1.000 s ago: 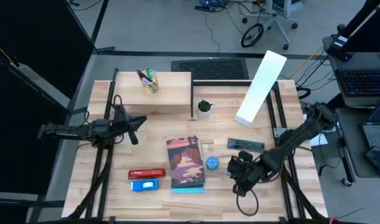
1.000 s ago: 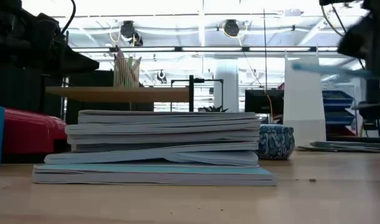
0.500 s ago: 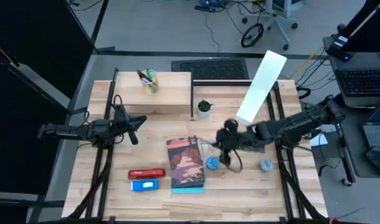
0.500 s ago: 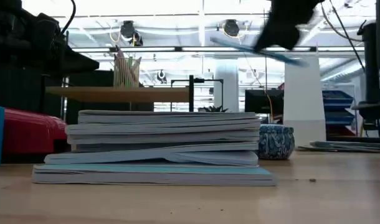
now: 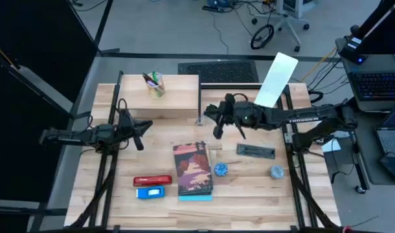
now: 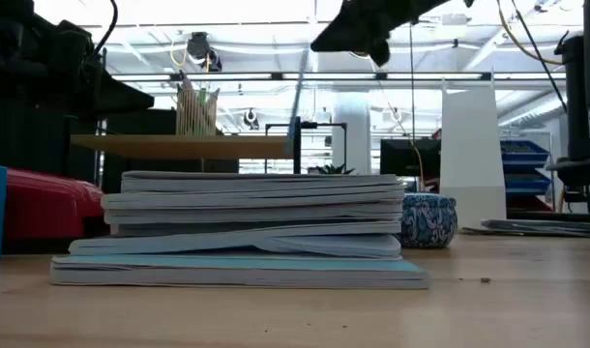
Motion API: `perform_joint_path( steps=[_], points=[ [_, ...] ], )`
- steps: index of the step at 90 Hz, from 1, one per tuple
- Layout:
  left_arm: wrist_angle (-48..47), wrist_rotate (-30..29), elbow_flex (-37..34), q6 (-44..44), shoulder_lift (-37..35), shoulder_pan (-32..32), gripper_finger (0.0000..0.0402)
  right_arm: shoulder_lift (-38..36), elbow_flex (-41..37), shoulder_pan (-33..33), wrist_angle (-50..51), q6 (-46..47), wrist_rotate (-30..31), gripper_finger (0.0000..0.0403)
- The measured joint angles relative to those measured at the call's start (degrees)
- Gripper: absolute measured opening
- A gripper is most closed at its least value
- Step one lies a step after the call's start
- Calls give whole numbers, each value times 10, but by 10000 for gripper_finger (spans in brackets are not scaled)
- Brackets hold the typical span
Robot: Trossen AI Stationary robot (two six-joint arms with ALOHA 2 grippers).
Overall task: Stock shelves
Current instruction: Put the blue pen into the gold pen holder on the shelf
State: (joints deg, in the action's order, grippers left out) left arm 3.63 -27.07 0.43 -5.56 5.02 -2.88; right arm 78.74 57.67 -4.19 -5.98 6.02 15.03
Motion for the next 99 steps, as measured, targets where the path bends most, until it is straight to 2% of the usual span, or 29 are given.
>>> perform_joint_path(
  steps=[24, 35, 49, 62, 76, 86, 99],
  points=[
    [0, 0, 0, 0, 0, 0, 22, 7, 0, -11, -53, -8, -2, 0],
    [0, 0, 0, 0, 0, 0, 22, 9, 0, -7, -39, 5, -3, 0],
    [31, 0, 0, 0, 0, 0, 22, 9, 0, -7, 23, 75, -4, 5],
    [71, 0, 0, -1, 0, 0, 22, 10, 0, -7, 93, 143, -3, 43],
    [80, 13, 25, 0, 7, 0, 22, 16, 0, -1, 116, 183, -4, 100],
    [75, 33, 56, 4, 44, 0, 22, 19, 0, -2, 114, 192, -4, 132],
    [76, 42, 109, 5, 131, 0, 22, 21, 0, -4, 115, 183, -3, 155]
  ],
)
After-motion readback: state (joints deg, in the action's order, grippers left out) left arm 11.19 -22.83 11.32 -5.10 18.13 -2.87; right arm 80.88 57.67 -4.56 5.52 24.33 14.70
